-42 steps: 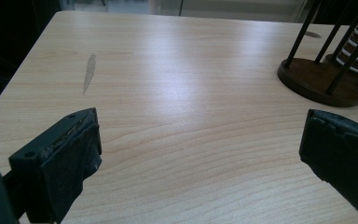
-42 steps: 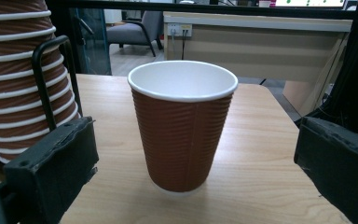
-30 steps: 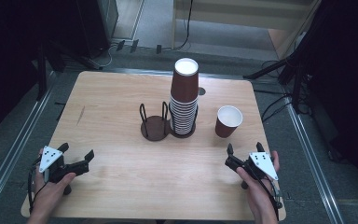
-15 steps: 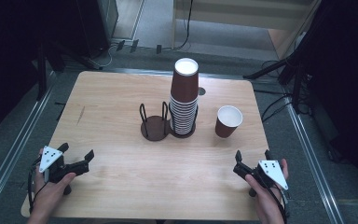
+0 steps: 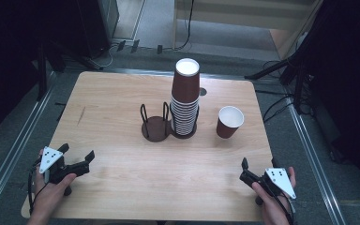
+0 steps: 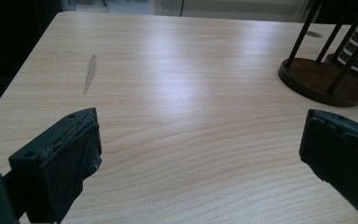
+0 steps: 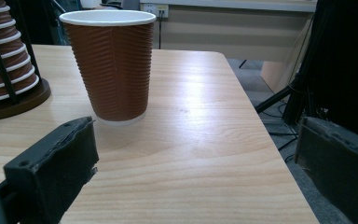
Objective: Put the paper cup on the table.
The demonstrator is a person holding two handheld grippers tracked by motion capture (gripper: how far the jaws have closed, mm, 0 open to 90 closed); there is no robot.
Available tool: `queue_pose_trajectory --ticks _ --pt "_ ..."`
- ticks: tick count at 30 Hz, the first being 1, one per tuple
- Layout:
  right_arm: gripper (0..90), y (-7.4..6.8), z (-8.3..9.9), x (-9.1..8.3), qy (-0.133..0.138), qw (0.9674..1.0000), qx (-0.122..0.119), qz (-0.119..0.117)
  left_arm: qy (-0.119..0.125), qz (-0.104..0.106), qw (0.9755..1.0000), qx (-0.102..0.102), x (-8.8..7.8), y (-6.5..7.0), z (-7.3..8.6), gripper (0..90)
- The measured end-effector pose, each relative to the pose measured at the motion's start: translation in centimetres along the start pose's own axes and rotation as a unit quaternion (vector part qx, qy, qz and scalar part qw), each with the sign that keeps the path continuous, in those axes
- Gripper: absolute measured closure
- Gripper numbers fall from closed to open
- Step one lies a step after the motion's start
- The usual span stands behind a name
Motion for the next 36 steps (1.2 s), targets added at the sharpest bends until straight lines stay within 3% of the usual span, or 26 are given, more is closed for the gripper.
queue_pose_trajectory --ticks 12,18,21,36 --pt "0.0 0.6 0.6 -1.7 0.003 1.0000 0.008 0.006 -0.001 0.002 1.0000 0.001 0.0 0.0 0.0 0.0" --pt "0.0 0.7 0.9 -1.8 -0.002 0.9998 0.014 0.017 -0.005 0.004 1.0000 0.002 0.1 0.1 0.0 0.0" --pt "0.0 1.1 1.0 -1.7 -0.005 0.9992 0.021 0.034 -0.006 0.004 1.0000 0.003 0.1 0.1 0.0 0.0" --pt "0.0 1.3 1.1 -1.6 -0.011 0.9982 0.023 0.054 -0.013 0.005 0.9999 0.010 0.3 0.2 0.0 0.0"
Point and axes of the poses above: each handheld gripper's, and its own axes: x roughly forward along the jaws, z roughly out of its underside, y roughly to its right, the point moved 5 cm from there along x, roughly forward along the jaws, and after that the axes turned 11 degrees about -z, right-handed, at the moved point
